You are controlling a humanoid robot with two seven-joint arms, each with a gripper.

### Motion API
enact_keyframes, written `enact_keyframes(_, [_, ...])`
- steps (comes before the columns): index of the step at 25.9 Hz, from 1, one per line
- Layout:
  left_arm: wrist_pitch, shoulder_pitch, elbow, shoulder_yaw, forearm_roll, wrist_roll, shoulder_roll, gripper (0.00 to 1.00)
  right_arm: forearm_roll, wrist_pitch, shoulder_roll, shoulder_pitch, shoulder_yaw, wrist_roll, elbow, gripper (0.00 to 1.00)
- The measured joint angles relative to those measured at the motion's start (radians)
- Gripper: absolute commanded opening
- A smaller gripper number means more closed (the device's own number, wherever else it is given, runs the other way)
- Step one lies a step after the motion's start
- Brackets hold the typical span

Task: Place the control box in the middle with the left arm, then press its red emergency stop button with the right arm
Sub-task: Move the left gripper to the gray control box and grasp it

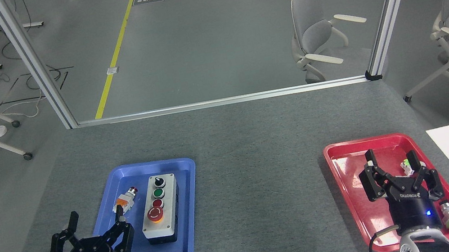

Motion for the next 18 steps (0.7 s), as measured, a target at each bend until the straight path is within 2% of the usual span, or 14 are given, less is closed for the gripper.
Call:
enact_keyframes(13, [-0.022,0.017,0.013,-0.011,0.028,-0.001,-0.004,0.99,0.000,-0.003,0.014,-0.004,0.001,0.005,0.000,1.00])
enact_keyframes(18, [-0.042,0.054,0.011,-0.015,0.026,-0.001,-0.041,0.99,0.000,-0.004,0.023,-0.005,0.003,0.005,0.000,0.99])
